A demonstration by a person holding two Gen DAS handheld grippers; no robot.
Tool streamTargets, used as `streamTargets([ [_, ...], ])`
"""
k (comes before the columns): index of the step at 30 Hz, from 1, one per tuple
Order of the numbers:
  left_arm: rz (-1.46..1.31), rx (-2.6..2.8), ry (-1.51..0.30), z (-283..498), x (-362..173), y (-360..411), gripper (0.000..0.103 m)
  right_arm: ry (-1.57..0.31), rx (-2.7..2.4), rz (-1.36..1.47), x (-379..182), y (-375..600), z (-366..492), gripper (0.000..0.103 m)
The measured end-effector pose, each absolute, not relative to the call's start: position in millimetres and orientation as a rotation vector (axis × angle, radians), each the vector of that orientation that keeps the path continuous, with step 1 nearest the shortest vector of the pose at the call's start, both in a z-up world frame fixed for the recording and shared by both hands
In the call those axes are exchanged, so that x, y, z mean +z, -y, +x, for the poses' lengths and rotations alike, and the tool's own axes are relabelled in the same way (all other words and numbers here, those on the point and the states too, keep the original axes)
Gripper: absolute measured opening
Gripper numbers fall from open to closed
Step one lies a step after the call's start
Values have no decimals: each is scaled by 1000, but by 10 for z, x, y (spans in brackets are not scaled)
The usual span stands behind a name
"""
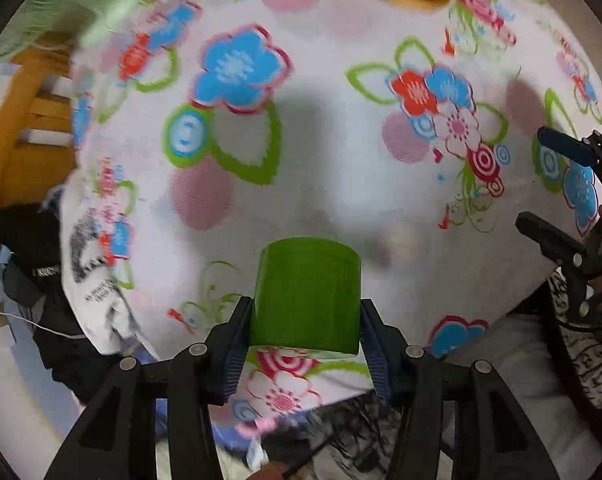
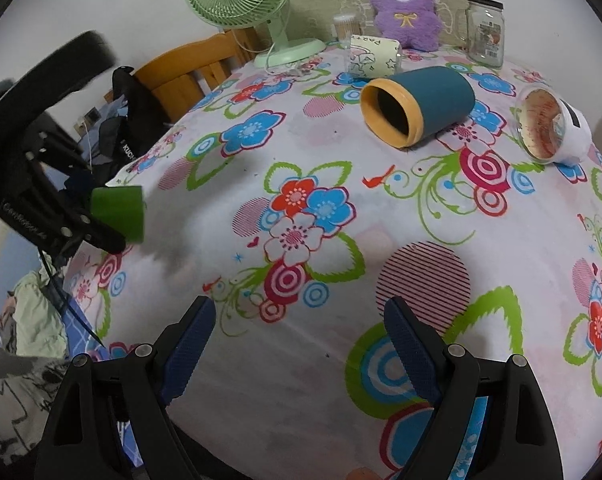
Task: Flip cup upside down
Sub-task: 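Lower the green cup rim-down onto the sheet with the left gripper, then open the left gripper and lift it away from the cup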
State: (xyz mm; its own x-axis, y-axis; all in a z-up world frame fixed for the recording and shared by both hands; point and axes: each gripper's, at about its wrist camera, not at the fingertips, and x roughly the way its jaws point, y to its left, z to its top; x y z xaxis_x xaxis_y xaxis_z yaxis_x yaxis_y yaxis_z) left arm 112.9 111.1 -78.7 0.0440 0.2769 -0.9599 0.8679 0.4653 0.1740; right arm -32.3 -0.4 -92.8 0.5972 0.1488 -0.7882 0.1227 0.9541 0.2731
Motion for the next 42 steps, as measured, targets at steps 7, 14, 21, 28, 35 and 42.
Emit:
streamTargets([
  [7,1097,-624,-1547,1130,-964,-775,67,-937,1,302,-923,48,-375,88],
  [14,1027,-692,-1418,1155,-758,-704,102,-940,5,303,-934,47,-333,88],
  [21,862,-708,-1380,1315,-627,-1010,103,-945,14,283,-919,-30,-252,88],
  [28,825,-774,-1325,1304,-810,-1288,103,-951,5,264,-897,-78,-254,88],
  [35,603,-794,-1068,1062,-509,-1699,103,-921,-58,225,-777,-85,-207,89],
  [42,370,-596,-754,715,-236,-1872,103,-791,-91,168,-365,-238,-122,96],
])
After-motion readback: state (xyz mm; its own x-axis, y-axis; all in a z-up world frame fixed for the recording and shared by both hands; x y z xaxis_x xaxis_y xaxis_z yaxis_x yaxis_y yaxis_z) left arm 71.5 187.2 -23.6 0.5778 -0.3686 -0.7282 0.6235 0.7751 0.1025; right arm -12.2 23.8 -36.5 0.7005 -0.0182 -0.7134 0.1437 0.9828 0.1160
